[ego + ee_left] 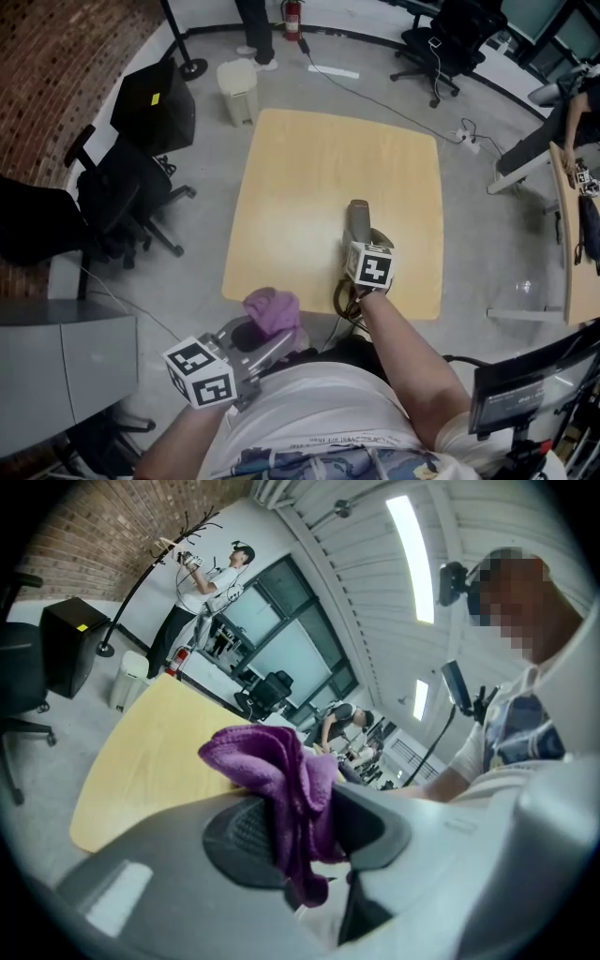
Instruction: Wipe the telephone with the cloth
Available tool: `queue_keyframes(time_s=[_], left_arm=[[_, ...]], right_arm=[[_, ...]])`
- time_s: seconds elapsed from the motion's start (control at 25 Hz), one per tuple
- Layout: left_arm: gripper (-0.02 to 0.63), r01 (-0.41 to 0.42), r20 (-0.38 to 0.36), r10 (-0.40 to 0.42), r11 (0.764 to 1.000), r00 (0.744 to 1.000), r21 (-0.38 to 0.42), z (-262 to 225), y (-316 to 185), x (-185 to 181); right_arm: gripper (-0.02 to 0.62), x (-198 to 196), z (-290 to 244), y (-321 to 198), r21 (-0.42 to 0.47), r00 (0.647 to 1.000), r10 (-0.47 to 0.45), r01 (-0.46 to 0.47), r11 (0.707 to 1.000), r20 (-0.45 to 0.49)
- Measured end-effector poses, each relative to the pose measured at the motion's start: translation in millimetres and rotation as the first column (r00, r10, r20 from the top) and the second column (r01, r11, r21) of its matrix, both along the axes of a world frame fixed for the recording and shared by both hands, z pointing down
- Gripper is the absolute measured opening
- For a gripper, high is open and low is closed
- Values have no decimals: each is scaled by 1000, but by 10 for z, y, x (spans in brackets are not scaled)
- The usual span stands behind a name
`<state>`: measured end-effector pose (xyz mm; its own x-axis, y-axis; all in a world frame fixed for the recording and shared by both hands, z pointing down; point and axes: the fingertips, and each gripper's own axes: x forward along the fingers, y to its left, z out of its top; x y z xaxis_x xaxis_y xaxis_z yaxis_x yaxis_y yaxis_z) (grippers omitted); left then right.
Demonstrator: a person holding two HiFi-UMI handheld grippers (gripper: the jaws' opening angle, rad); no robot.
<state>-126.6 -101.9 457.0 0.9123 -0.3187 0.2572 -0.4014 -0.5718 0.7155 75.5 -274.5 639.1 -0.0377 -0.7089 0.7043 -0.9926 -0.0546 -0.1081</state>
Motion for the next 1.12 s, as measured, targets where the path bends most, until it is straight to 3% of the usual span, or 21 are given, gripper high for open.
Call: queue_keyframes(time_s=[0.28, 0.6, 0.84, 0.96, 1.12], left_arm=[[150, -32, -10, 33, 999, 999, 21, -24, 5, 149], [150, -51, -15, 52, 998, 999, 48, -68, 16, 247], [150, -75, -29, 77, 995, 997, 61, -37, 78, 365], [150, -87, -34, 89, 995, 995, 56, -4, 193, 470], [150, -93, -27, 96, 991, 995, 97, -45, 309, 689]], right_arm=[[311, -6, -63, 81, 26, 998, -57, 57, 998, 12], [314, -6, -379, 509, 68, 992, -127, 126, 990, 17], [312, 10, -710, 1045, 64, 963, -256, 261, 963, -81], [244, 13, -898, 1373, 67, 943, -315, 323, 944, -108], [79, 136, -1186, 1687, 116, 918, -367, 385, 916, -150]])
